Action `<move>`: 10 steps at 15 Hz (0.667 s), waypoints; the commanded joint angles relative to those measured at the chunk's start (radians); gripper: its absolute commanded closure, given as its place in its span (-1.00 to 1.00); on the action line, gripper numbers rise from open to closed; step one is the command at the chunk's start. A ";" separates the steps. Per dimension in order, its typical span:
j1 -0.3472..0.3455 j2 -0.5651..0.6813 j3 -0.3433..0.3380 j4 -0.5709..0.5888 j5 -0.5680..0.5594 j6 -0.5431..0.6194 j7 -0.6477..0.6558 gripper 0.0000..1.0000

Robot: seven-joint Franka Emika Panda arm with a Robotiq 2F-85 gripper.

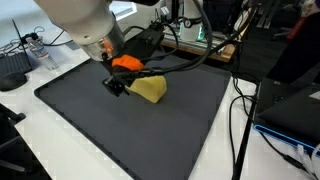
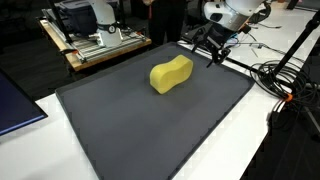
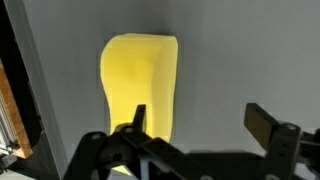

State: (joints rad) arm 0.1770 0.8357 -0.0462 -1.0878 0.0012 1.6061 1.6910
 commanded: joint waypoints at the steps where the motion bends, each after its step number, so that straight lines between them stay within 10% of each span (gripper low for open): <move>1: 0.014 -0.160 0.014 -0.223 -0.011 0.089 -0.068 -1.00; 10: 0.006 -0.494 0.044 -0.597 -0.027 0.228 -0.415 -1.00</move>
State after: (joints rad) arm 0.1946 0.4944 -0.0255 -1.4905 -0.0048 1.7680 1.3820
